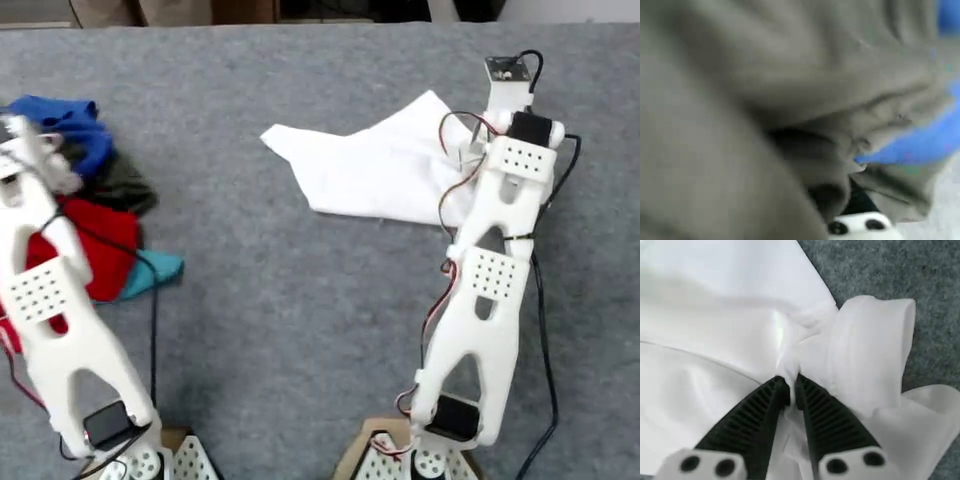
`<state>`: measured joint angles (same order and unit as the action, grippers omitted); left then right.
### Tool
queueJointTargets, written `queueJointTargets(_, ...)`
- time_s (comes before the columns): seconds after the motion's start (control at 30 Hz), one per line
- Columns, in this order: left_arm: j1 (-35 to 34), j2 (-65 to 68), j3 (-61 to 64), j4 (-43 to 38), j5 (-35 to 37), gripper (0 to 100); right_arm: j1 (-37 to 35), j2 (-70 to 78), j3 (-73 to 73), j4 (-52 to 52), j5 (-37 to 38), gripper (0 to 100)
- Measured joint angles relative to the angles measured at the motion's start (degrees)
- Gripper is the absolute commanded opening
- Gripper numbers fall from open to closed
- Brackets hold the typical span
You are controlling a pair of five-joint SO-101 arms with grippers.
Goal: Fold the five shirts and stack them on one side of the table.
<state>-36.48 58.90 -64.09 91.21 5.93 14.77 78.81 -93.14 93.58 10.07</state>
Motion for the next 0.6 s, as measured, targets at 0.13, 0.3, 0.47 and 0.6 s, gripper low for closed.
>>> queueJointTargets(0.13, -5.19, 0.44, -6.86, 0.18, 0.0, 4, 0.0, 0.0, 0.0, 0.0, 0.0, 0.5)
queueJointTargets(0.3, -4.66, 0.44, -12.57, 6.07, 0.0, 23, -0.7, -0.09, -0.62, 2.2, 0.0, 0.5)
queueJointTargets(0.47, -0.35, 0.35, -16.53, 8.97, 4.22, 30, -4.31, -2.02, -0.7, 6.68, 0.0, 0.5)
queueJointTargets(0.6, 3.52, -4.4, -16.44, 9.05, 6.77, 30, -6.77, -7.82, 0.18, 7.38, 0.79, 0.5)
